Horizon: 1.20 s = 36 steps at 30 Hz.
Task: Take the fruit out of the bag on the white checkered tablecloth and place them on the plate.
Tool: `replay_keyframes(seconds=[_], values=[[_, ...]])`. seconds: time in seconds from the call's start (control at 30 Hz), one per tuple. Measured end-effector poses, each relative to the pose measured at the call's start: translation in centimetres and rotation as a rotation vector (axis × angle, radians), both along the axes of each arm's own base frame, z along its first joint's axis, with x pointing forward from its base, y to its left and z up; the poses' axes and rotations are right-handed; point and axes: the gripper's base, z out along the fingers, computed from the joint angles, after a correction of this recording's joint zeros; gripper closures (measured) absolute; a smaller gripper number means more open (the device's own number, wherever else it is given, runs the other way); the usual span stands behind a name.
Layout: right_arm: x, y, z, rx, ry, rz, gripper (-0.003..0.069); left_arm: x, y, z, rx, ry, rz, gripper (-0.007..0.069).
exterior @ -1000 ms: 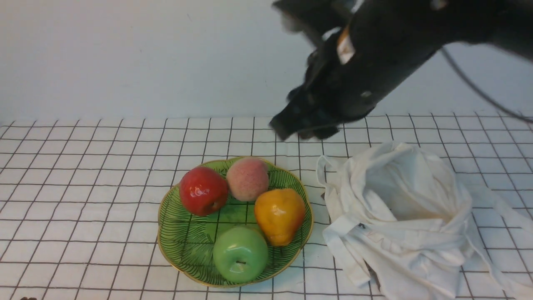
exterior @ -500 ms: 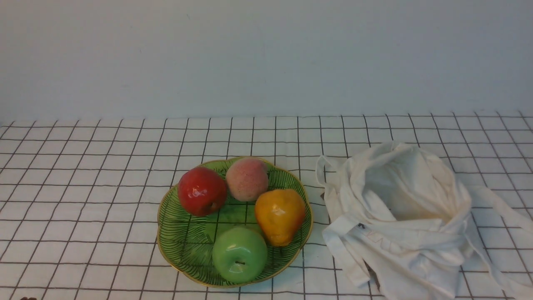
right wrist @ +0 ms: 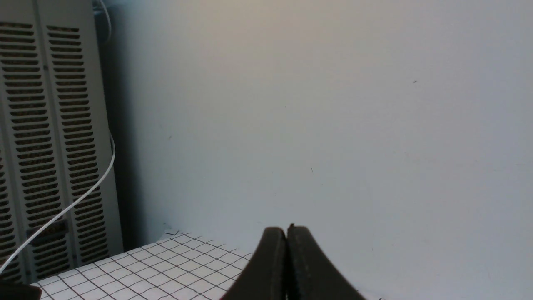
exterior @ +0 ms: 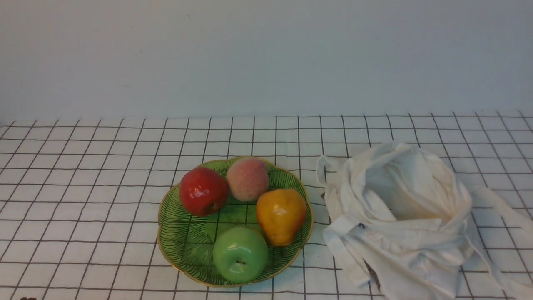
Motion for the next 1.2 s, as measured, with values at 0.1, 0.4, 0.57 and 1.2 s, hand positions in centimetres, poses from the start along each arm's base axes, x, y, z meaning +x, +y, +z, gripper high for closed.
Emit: replay_keyframes(seconds=[0.1, 0.4, 0.57, 1.2], values=[[0.1, 0.1, -0.2, 0.003, 0.004, 0.006, 0.0673, 0.0, 0.0, 0.0, 0.0, 0.0, 0.0, 0.0632], [-0.1, 0.3, 0.0, 0.059, 0.006, 0.05, 0.0673, 0.0, 0.0, 0.0, 0.0, 0.0, 0.0, 0.0632], [-0.3, 0.6, 0.0, 0.031, -0.018, 0.079, 0.0673, 0.0, 0.0, 0.0, 0.0, 0.0, 0.0, 0.0632], [3.2, 0.0, -9.9, -0.223, 0.239, -0.508, 0.0673, 0.0, 0.0, 0.0, 0.0, 0.0, 0.0, 0.0632]])
